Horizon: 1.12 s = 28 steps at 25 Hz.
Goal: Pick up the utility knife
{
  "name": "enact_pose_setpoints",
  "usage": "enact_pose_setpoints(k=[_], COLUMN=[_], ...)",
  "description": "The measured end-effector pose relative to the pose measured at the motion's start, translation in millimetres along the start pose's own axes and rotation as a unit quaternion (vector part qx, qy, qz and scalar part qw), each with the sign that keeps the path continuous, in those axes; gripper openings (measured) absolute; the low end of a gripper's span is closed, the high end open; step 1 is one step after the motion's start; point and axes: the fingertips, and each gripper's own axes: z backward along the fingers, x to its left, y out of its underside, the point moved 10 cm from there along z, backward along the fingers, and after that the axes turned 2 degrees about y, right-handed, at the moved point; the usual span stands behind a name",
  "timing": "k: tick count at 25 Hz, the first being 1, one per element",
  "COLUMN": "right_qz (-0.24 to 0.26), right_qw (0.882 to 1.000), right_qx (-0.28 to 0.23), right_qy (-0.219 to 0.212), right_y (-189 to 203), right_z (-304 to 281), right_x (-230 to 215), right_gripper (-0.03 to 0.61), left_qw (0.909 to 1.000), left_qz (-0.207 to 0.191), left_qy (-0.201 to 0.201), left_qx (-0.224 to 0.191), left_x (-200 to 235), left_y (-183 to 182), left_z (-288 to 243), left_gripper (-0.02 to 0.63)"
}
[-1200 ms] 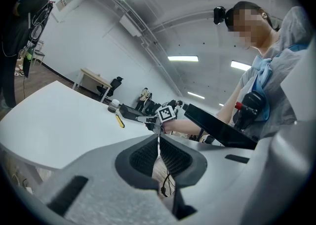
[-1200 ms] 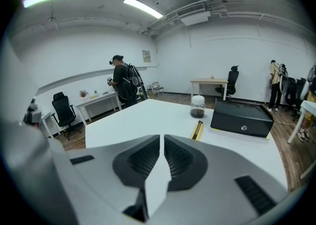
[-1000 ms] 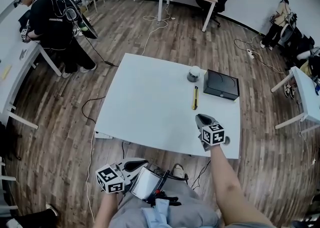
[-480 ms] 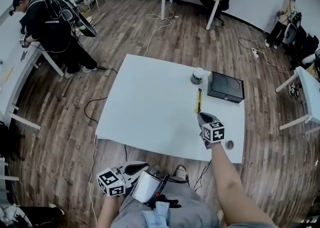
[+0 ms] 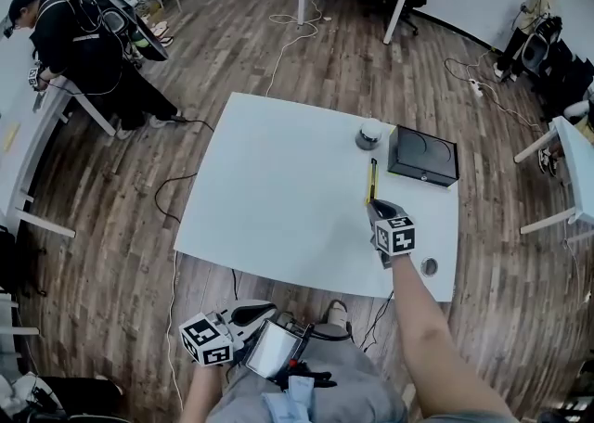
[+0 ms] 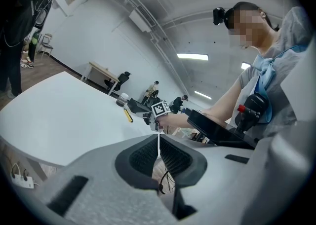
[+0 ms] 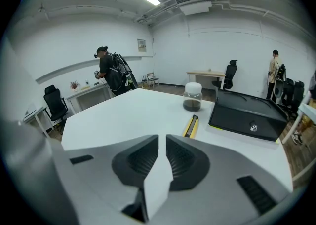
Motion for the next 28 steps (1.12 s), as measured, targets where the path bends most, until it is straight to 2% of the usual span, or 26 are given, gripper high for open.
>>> enact_pose_setpoints(k=[9, 19, 28], right_qz=[-0.011, -0.03, -0.038], right_qw=[1.0, 0.998, 0.998], right_qx=[0.007, 0.005, 0.012], right_qy=[0.027, 0.047, 0.052], right_y=[5, 7, 7], right_z=[-12, -22, -28], right_x=[-4, -9, -12], right_gripper=[0.032, 0.035, 0.098], left_qw=[0.9997, 0.9996, 0.9993], left_qz=[0.024, 0.027, 0.035], left_qy=[-0.001, -0.006, -0.008], left_qx=[0.003, 0.005, 0.008], left_x=[3, 8, 8], left_y=[11, 16, 17], left_z=[3, 9, 14], left_gripper=[0.018, 0.018, 0.018])
